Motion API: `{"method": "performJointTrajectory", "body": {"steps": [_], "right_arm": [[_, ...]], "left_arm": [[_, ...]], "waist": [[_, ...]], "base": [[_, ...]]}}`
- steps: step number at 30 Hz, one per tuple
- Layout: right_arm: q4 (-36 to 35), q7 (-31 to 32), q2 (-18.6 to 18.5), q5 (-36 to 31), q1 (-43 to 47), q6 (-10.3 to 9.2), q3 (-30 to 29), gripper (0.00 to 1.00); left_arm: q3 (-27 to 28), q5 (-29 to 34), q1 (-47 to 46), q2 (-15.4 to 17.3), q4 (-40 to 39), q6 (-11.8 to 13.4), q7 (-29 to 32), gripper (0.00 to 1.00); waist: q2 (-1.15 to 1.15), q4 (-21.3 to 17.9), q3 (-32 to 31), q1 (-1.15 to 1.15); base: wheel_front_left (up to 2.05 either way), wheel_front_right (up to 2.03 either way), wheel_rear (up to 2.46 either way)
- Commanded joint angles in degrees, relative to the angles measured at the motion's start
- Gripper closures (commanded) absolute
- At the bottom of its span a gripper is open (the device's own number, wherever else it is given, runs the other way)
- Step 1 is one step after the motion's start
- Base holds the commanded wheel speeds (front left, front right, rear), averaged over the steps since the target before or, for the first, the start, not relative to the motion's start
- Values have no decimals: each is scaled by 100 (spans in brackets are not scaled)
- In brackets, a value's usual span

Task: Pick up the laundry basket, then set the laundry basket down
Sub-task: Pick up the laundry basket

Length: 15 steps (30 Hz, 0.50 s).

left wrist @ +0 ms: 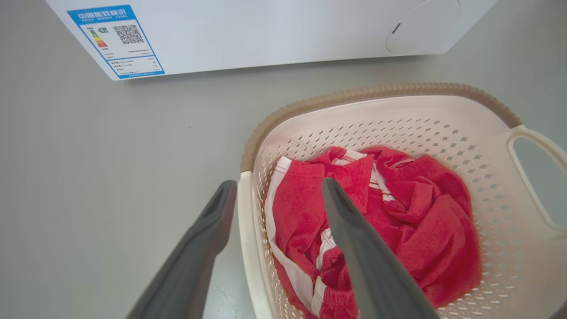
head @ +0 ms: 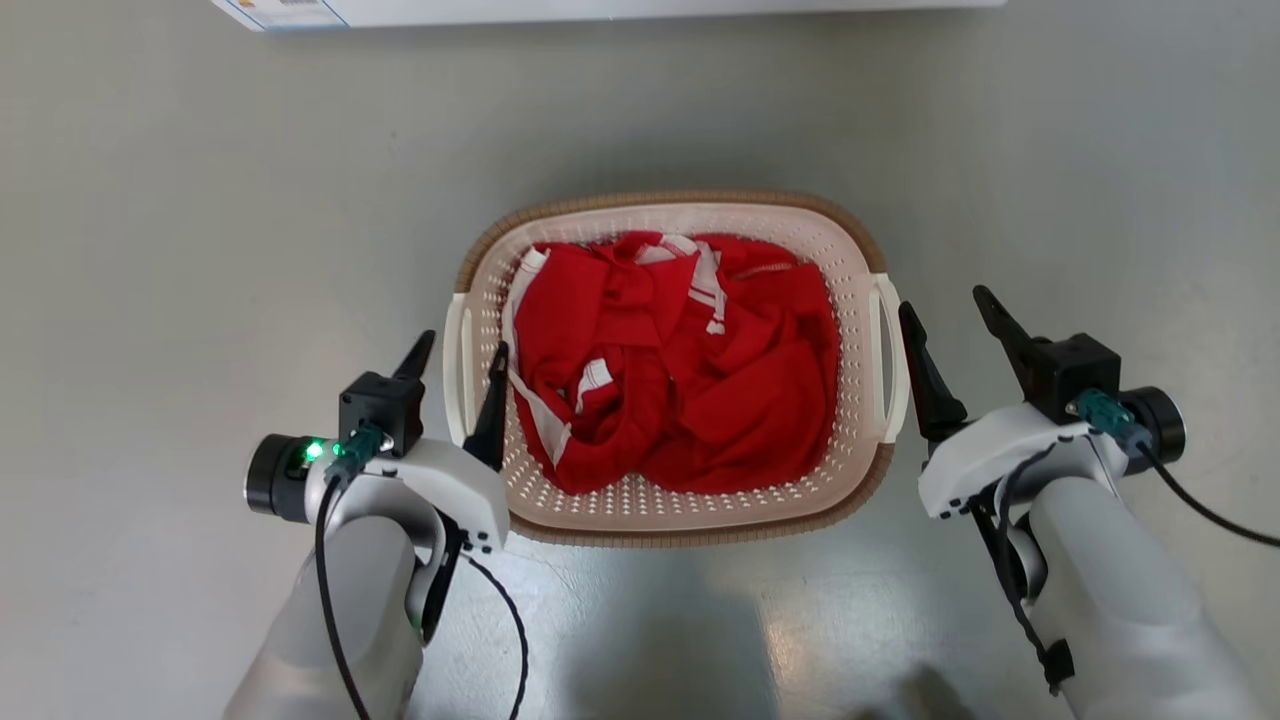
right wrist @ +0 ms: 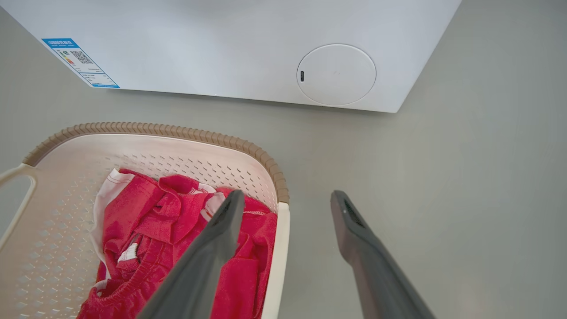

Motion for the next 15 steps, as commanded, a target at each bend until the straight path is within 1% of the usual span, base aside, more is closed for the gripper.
{"method": "performJointTrajectory", "body": {"steps": [1, 5, 11, 15], "right_arm": [[27, -74, 75, -45, 39, 19, 139, 0], [266, -74, 85, 45, -84, 19, 249, 0], [772, -74, 88, 614, -361, 19, 781, 0], [1060, -74, 88, 895, -589, 19, 983, 0]], "left_arm": [[144, -48, -84, 100, 104, 99, -33, 0], [144, -58, -272, 100, 495, 191, -33, 0], [118, -239, -650, 100, 1111, 238, -33, 0], [42, -306, -838, 100, 1373, 247, -33, 0]], "waist": [[0, -42, 92, 0], [0, -72, 170, 0], [0, -110, 316, 0], [0, -120, 413, 0]], "base": [[0, 0, 0], [0, 0, 0], [0, 0, 0], [0, 0, 0]]}}
